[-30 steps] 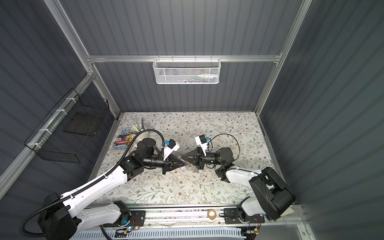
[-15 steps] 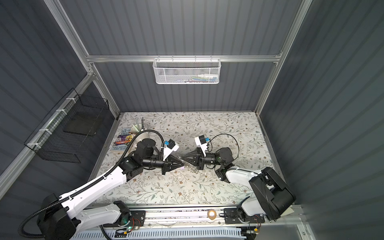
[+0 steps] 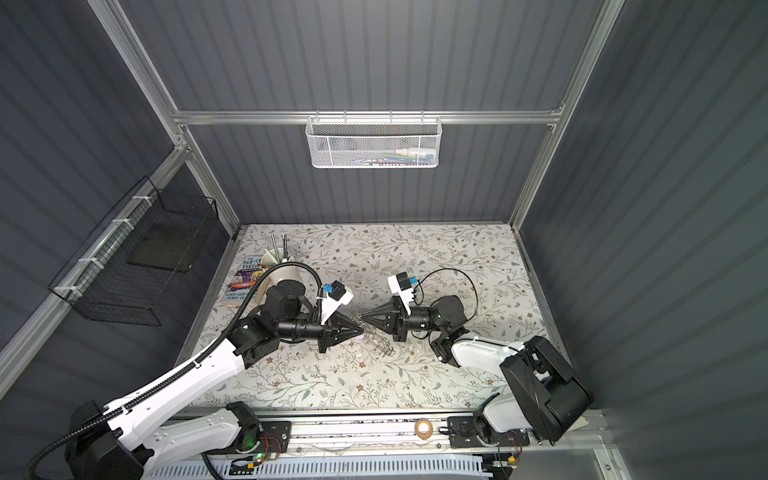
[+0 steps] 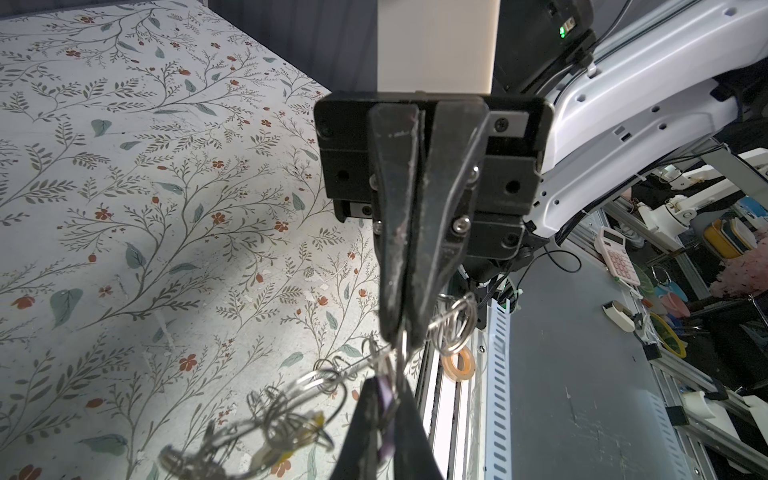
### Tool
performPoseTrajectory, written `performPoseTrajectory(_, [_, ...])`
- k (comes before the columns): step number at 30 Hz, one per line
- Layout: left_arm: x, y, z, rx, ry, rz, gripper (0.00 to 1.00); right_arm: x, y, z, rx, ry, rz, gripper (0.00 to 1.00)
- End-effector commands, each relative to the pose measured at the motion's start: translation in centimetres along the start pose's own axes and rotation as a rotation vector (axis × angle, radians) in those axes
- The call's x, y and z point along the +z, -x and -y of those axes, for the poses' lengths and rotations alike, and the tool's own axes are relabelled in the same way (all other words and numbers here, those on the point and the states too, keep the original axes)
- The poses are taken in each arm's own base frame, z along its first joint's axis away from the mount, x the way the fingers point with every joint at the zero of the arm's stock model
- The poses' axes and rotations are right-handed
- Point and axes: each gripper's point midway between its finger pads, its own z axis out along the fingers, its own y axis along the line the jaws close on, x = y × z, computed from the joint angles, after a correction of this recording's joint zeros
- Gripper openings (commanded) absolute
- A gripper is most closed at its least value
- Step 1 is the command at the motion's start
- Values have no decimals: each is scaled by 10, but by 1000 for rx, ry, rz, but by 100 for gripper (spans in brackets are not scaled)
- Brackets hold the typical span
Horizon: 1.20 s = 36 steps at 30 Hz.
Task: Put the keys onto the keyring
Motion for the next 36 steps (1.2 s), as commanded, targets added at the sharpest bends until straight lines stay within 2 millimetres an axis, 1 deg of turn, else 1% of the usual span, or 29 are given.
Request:
performPoseTrajectory(1, [-2, 0, -3, -3, 24, -24, 0, -6, 3, 2, -26, -20, 18, 0])
performPoseTrajectory(5, [0, -6, -6, -22, 25, -47, 0, -8, 3, 5, -25, -28, 19, 0])
performPoseTrajectory(9, [1, -2, -10, -23, 50, -30, 0, -9, 3, 6, -28, -33, 20, 0])
performPoseTrajectory(14, [10, -2, -14, -31, 30, -34, 0, -12, 1, 10, -20, -50, 21, 0])
performPoseTrajectory(16, [11, -2, -15, -28, 27, -35, 4, -14, -1, 11, -19, -60, 22, 0])
performPoseTrajectory(20, [9, 2, -16, -12, 44, -28, 6, -16, -3, 12, -16, -68, 23, 0])
performPoseTrajectory(24, [6, 2, -29, -9, 128, -19, 7, -16, -1, 11, -20, -69, 24, 0])
performPoseTrajectory(26, [6, 0, -35, -16, 159, -23, 10, -17, -2, 11, -20, -70, 20, 0])
performPoseTrajectory(27, [7, -1, -37, -20, 164, -26, 13, -17, -3, 11, -18, -75, 16, 0])
performPoseTrajectory(31, [8, 3, -37, -18, 163, -19, 15, -19, -5, 11, -28, -97, 8, 0])
performPoseTrajectory(36, [2, 7, -45, -8, 231, -6, 18, -22, -6, 10, -37, -122, -4, 0])
